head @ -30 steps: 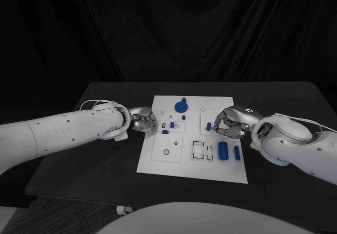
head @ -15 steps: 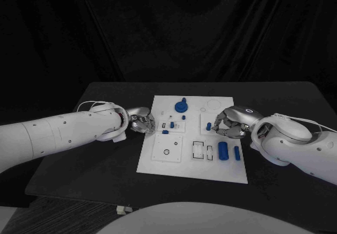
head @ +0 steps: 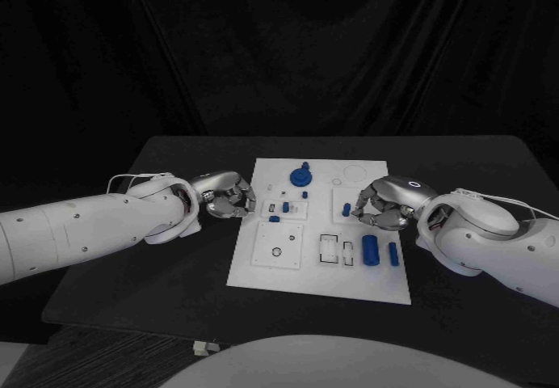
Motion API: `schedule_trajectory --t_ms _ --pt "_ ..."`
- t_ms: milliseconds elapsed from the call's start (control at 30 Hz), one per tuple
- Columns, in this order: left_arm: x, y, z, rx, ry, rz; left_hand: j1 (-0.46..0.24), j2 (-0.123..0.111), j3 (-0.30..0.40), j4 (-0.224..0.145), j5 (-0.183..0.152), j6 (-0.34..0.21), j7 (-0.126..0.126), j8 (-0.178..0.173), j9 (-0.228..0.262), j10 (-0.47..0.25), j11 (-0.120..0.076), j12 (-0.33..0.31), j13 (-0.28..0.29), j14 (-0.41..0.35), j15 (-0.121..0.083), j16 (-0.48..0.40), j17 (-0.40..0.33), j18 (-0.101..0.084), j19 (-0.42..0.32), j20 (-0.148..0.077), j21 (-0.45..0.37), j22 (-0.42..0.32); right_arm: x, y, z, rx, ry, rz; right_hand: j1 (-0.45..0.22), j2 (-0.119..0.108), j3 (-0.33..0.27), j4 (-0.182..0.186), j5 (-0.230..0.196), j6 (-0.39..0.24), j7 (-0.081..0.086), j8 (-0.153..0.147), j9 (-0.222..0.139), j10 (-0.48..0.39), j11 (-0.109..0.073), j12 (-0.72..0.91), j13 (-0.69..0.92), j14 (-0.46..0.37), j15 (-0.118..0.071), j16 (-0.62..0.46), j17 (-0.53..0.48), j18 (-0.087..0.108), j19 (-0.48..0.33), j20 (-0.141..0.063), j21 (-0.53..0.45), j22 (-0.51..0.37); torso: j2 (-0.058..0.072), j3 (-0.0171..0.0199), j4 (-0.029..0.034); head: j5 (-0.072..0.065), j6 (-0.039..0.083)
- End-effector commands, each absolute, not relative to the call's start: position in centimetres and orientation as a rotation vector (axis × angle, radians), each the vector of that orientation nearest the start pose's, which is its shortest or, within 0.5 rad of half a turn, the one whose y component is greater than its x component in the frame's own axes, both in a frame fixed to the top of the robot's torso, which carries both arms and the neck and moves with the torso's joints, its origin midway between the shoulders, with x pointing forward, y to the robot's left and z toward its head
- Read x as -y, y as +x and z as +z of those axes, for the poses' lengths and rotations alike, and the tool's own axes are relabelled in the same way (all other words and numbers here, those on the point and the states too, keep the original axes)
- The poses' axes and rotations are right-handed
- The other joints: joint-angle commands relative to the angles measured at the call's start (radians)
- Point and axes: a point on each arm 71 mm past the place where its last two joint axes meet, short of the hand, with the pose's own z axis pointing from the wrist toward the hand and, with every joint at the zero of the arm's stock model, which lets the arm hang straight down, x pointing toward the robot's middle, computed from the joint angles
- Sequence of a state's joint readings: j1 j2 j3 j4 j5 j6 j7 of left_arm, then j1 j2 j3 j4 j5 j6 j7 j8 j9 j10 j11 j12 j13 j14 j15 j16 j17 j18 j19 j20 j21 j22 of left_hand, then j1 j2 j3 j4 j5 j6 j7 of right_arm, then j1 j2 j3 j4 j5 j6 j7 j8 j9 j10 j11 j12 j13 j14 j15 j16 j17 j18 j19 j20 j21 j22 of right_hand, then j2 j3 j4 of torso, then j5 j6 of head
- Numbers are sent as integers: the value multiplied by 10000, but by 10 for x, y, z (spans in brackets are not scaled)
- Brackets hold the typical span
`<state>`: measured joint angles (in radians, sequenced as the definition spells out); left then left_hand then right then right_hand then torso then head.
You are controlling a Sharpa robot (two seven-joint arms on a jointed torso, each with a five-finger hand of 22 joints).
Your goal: Assemble the parts on the task board
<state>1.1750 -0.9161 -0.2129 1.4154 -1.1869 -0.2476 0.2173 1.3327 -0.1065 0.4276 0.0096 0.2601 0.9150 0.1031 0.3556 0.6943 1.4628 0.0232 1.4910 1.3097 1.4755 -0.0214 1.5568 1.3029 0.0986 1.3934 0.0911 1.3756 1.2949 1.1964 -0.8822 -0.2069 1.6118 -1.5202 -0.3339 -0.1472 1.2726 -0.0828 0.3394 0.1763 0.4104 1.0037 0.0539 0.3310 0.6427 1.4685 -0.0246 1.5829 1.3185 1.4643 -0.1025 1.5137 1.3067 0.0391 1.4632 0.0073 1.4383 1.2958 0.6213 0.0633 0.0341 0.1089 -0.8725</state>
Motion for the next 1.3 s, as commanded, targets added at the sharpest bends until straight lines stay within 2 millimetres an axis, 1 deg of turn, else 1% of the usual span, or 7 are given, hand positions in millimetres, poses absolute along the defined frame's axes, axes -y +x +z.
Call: schedule_trajectory --t_ms 33,100,267,500,867,1000,1300 --pt "-252 453 -246 -16743 2787 -8472 157 -92 -602 187 -263 -305 -15 -386 -373 570 25 301 2058 953 -18 140 2679 -530 400 -11 372 2146 197 440 -238 -17832 -2504 6018 228 40 184 -107 114 -115 -54 -225 -156 1023 37 -121 2523 754 13 -192 970 -2 302 55 -213 2235 2 0 5 28 -2" --pt "-249 450 -245 -16501 3354 -8277 150 -151 -719 297 -354 -321 15 -572 -545 592 41 317 2075 953 0 140 2679 -547 458 -3 426 2169 197 439 -238 -17830 -2501 6030 228 40 184 -107 114 -115 -54 -225 -156 1023 37 -121 2523 754 13 -192 970 -2 302 55 -213 2235 2 0 8 17 -2" --pt "-236 443 -243 -15958 4957 -7523 255 -392 -1216 818 -710 -110 64 -1537 -1504 1017 39 729 2534 953 -6 140 2679 -698 948 6 955 2376 197 438 -238 -17831 -2489 6058 224 35 176 -108 91 -115 -52 -229 -161 1023 39 -121 2523 753 13 -195 964 -5 308 55 -202 2238 -9 4 16 -8 -2" --pt "-224 443 -248 -16083 5742 -6346 308 -441 -1561 1130 -861 18 108 -2032 -2037 1080 68 798 2611 953 14 140 2679 -724 1037 0 1045 2411 197 437 -238 -17837 -2479 6065 224 35 176 -108 91 -115 -52 -229 -161 1023 39 -121 2523 753 13 -195 964 -5 308 55 -202 2238 -22 -9 11 -35 -2" --pt "-211 445 -258 -16171 5526 -5801 243 -397 -1736 1297 -745 248 131 -2151 -2233 1080 140 798 2611 953 79 140 2679 -717 1026 55 1020 2401 197 438 -239 -17837 -2497 6080 219 29 167 -111 67 -120 -49 -236 -167 1023 40 -121 2523 755 13 -190 973 -5 309 55 -201 2239 16 0 -8 50 -2" --pt "-209 447 -260 -16196 5498 -5726 336 -339 -1737 1290 -515 290 130 -2233 -2330 1080 140 798 2611 953 80 140 2679 -710 1014 63 999 2393 197 438 -239 -17832 -2503 6089 216 31 163 -110 56 -119 -47 -240 -172 1023 41 -121 2523 754 14 -193 969 -4 306 56 -206 2237 10 0 -5 20 -2" --pt "-204 449 -270 -16400 5484 -5633 311 -281 -1757 1341 -453 327 139 -2280 -2392 1080 147 798 2611 953 85 140 2679 -700 988 69 962 2379 198 437 -239 -17828 -2494 6082 216 31 163 -110 56 -119 -47 -240 -172 1023 41 -121 2523 754 14 -193 969 -4 306 56 -206 2237 -3 1 -1 -6 -2"
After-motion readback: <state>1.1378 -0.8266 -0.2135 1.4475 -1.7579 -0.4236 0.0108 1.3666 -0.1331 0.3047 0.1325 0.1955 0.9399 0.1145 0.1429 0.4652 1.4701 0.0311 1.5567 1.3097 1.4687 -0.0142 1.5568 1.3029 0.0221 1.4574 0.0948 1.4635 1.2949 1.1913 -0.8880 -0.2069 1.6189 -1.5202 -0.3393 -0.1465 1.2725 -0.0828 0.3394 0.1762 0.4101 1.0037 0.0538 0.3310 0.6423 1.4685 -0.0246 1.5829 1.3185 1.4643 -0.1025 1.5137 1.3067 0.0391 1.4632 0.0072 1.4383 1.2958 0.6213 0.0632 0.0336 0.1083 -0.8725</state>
